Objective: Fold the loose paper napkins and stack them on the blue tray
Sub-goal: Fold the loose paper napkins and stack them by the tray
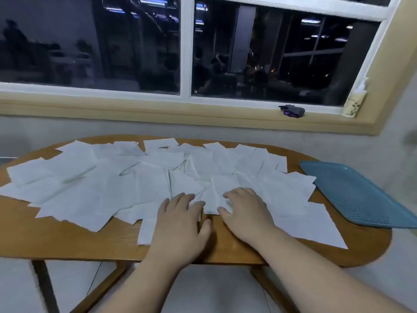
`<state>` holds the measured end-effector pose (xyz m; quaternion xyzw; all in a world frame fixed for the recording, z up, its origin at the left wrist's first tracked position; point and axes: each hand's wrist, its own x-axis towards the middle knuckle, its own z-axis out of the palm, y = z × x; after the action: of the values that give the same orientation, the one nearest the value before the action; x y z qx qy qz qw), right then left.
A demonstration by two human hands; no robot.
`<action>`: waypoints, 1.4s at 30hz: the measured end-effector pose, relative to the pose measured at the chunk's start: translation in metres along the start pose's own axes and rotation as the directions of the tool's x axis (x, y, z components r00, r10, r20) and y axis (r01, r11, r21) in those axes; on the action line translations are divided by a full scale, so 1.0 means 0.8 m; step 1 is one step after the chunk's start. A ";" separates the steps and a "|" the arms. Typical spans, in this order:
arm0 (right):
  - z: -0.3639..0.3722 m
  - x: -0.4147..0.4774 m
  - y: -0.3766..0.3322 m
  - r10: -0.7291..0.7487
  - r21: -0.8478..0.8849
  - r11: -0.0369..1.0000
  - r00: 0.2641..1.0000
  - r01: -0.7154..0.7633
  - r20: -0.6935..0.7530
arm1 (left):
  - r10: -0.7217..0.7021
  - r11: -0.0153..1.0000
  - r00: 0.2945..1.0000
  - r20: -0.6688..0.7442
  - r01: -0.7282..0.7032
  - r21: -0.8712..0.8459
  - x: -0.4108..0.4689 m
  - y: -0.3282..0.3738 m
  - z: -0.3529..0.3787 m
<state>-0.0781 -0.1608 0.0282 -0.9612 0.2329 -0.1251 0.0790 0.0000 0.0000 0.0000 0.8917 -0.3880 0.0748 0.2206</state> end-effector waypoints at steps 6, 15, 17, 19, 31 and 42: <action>0.021 0.025 0.003 0.017 -0.047 0.999 1.000 -0.017 0.007 | 0.087 0.996 0.992 -0.089 -0.085 0.027 0.003 -0.013 0.032; 0.038 0.010 0.005 0.031 0.030 0.999 0.997 -0.029 -0.070 | 0.139 0.990 0.979 -0.147 -0.138 0.021 0.001 -0.017 0.036; 0.041 0.009 0.008 0.036 0.048 0.998 0.994 -0.032 -0.098 | 0.132 0.991 0.982 -0.133 -0.132 0.008 0.002 -0.019 0.037; 0.042 0.008 0.010 0.040 0.069 0.997 0.992 -0.031 -0.121 | 0.132 0.991 0.983 -0.131 -0.132 0.013 0.002 -0.019 0.037; 0.046 -0.068 0.032 -0.149 0.236 0.946 0.943 0.224 -0.299 | 0.127 0.988 0.986 -0.111 -0.136 -0.077 0.003 -0.019 0.035; 0.024 -0.101 0.049 0.031 0.716 0.680 0.970 0.155 -0.239 | 0.308 0.947 0.950 -0.048 -0.311 -0.084 0.002 -0.021 0.030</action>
<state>-0.1589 -0.1561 -0.0147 -0.8357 0.1385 -0.3215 0.4232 0.0127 -0.0017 -0.0269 0.8075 -0.5222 0.1060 0.2530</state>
